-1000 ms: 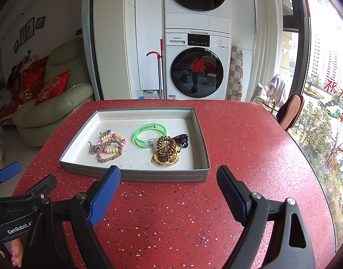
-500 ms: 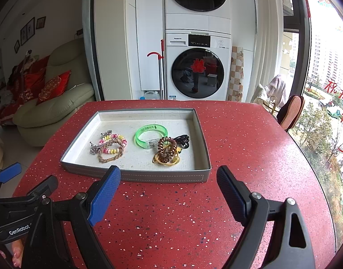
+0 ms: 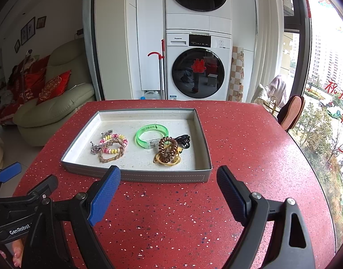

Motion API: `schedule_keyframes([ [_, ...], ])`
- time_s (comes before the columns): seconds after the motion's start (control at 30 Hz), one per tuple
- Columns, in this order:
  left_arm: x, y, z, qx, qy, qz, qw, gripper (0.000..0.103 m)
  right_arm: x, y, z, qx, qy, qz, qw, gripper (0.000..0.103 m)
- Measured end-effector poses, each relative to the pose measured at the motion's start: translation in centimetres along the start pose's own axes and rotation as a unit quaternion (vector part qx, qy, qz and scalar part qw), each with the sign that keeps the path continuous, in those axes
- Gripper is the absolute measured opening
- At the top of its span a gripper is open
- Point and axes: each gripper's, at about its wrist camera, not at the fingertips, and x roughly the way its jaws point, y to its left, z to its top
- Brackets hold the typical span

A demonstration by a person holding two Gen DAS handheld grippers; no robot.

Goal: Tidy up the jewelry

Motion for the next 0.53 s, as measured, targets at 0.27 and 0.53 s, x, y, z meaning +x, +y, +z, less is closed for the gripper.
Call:
schedule_keyframes([
  [0.27, 0.05, -0.01, 0.05, 0.002, -0.001, 0.002, 1.0000, 0.103, 0.02, 0.01, 0.01, 0.000, 0.000, -0.001, 1.000, 0.090],
  [0.53, -0.01, 0.07, 0.03, 0.004, -0.003, 0.006, 1.0000, 0.103, 0.06, 0.17, 0.07, 0.000, 0.001, 0.000, 1.000, 0.090],
])
